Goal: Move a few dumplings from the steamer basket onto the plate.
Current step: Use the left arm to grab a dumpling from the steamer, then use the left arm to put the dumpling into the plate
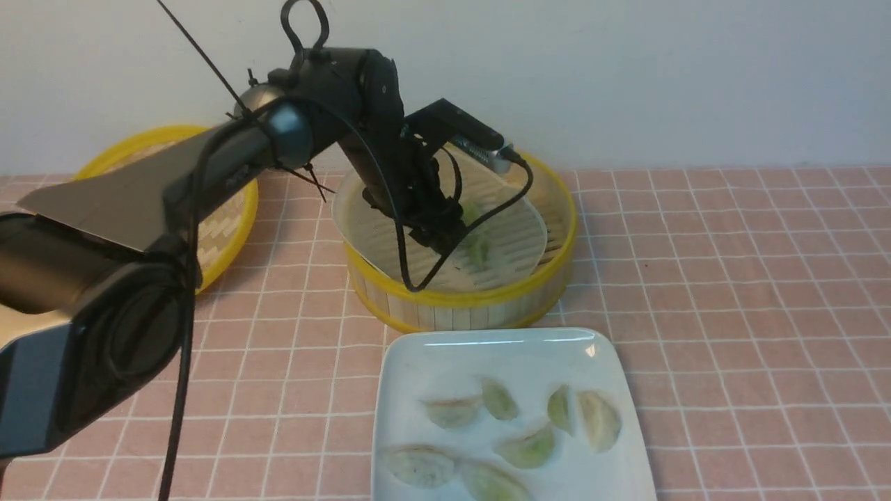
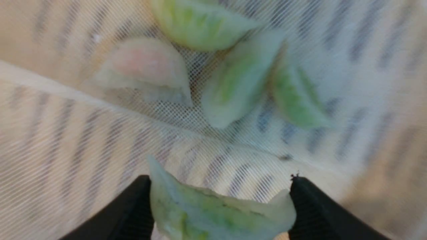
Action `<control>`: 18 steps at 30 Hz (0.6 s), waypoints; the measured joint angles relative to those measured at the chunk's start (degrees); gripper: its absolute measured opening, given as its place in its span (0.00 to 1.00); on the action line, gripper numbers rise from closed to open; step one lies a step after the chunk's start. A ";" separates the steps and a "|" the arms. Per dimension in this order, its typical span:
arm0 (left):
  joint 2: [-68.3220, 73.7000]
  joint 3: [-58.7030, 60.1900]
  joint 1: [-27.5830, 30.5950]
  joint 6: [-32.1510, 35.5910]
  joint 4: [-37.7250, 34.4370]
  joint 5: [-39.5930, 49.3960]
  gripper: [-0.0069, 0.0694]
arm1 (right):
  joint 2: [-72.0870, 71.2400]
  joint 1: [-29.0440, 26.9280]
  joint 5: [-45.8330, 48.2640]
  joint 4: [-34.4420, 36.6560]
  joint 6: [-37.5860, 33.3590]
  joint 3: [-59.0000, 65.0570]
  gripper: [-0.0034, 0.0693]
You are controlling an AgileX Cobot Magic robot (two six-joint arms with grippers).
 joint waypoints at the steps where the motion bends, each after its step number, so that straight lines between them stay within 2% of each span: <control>1: -1.43 0.00 0.00 -0.51 0.00 1.15 0.69 | 0.00 0.00 0.00 0.00 0.00 0.00 0.03; 6: -10.09 0.00 0.00 -3.35 -0.07 11.16 0.67 | 0.00 0.00 0.06 0.36 0.00 0.00 0.03; 9: -14.73 2.65 0.00 -5.10 -1.83 12.28 0.67 | 0.05 0.00 0.06 0.83 0.00 0.00 0.03; 15: -26.04 24.71 -0.20 -5.29 -11.91 12.65 0.67 | 0.05 0.00 0.06 1.12 0.00 0.00 0.03; 18: -27.28 31.68 -0.95 -3.16 -13.30 12.65 0.67 | 0.05 0.00 0.01 1.12 0.00 0.00 0.03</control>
